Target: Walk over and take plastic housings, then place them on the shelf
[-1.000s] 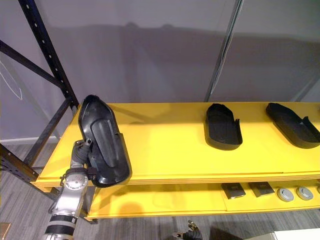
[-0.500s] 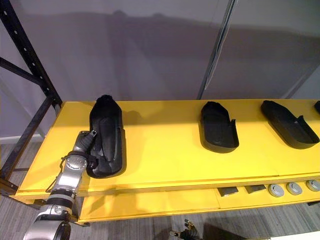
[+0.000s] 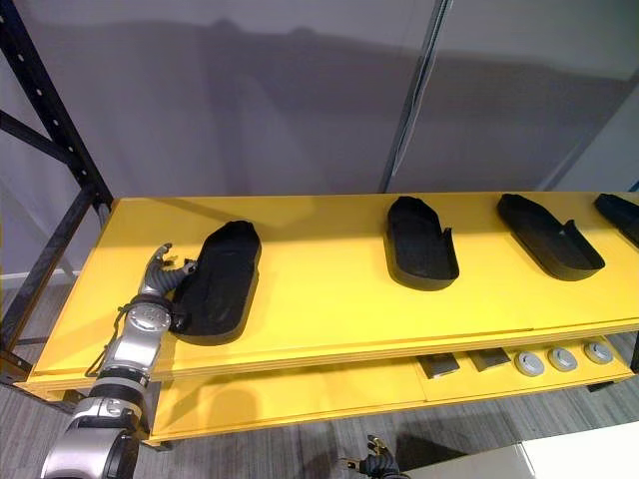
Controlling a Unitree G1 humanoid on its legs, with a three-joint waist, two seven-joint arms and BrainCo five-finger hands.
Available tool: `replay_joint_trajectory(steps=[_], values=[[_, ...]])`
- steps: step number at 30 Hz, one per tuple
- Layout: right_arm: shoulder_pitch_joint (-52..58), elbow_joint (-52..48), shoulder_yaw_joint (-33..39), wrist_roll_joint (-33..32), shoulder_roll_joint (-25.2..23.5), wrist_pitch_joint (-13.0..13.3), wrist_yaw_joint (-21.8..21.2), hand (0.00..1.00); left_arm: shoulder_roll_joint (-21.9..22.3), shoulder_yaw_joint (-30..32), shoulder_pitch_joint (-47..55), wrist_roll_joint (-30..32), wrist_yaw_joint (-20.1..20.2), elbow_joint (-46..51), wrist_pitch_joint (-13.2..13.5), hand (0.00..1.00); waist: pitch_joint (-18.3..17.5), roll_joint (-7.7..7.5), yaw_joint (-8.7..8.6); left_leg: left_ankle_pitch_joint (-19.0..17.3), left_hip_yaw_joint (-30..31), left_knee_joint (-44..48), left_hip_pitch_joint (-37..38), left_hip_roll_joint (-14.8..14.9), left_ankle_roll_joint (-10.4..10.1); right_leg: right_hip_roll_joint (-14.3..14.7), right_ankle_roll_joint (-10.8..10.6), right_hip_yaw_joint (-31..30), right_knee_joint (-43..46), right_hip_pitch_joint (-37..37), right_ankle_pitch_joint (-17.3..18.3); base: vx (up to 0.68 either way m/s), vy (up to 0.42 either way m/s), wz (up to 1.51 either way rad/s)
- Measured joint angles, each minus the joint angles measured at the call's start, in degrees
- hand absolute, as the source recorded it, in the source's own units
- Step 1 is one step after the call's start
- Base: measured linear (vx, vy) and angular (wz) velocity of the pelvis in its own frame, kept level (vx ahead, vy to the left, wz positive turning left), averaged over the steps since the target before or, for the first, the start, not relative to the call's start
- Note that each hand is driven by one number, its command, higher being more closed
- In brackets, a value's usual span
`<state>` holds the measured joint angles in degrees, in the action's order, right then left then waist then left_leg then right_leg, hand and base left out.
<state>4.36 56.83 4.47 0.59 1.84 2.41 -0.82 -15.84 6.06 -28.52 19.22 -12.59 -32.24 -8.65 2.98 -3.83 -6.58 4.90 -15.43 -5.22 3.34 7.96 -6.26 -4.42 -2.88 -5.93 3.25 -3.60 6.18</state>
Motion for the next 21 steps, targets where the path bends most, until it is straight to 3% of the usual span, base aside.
replay_joint_trajectory(steps=[5, 11, 18, 19, 21], values=[[0.0, 0.4, 0.1, 0.0, 0.1, 0.0, 0.0, 0.0, 2.0, 1.6, 0.0, -1.9, -3.1, 6.6, 0.1, 0.0, 0.1, -0.1, 0.73, 0.0, 0.1, 0.2, 0.0, 0.0, 0.0, 0.1, 0.0, 0.1, -0.4, -0.5, 0.0, 0.06, -0.002, 0.02], [0.0, 0.5, 0.1, 0.3, 0.3, 0.0, 0.1, 0.0, 6.3, 1.2, 2.2, -4.4, -6.4, 21.3, 2.7, 0.0, 0.2, 0.02, 1.05, 0.1, 1.2, 0.3, 0.6, 0.1, 0.0, 0.1, 0.1, 0.1, -0.7, -2.1, 0.0, 0.04, -0.009, 0.06], [0.4, 0.5, 1.1, 0.3, 0.6, 0.2, 0.6, 0.0, 10.4, -4.9, 18.3, -4.5, -7.4, 44.1, 9.3, 0.0, 0.5, 0.46, 1.86, -0.2, 1.6, 0.2, 0.8, 0.2, 0.1, 0.2, 0.1, 0.1, -0.2, -2.3, 0.0, -0.05, 0.005, 0.01], [0.6, 0.5, 1.4, 0.3, 0.7, 0.3, 0.8, 0.0, 11.6, -6.0, 22.4, -4.5, -7.3, 46.8, 10.2, 1.0, 0.6, 0.7, 2.31, -0.4, 1.7, 0.2, 0.8, 0.2, 0.0, 0.2, 0.1, 0.0, -0.2, -2.3, 0.0, -0.1, 0.015, 0.0], [1.1, 0.5, 2.3, 0.3, 0.8, 0.7, 1.0, 0.0, 12.9, -7.9, 29.0, -4.5, -7.0, 50.4, 11.9, 1.0, 0.8, 0.96, 3.0, -0.6, 1.8, 0.0, 0.9, 0.2, 0.1, 0.2, -0.2, 0.0, 0.2, -2.2, 0.4, -0.11, 0.009, 0.02]])
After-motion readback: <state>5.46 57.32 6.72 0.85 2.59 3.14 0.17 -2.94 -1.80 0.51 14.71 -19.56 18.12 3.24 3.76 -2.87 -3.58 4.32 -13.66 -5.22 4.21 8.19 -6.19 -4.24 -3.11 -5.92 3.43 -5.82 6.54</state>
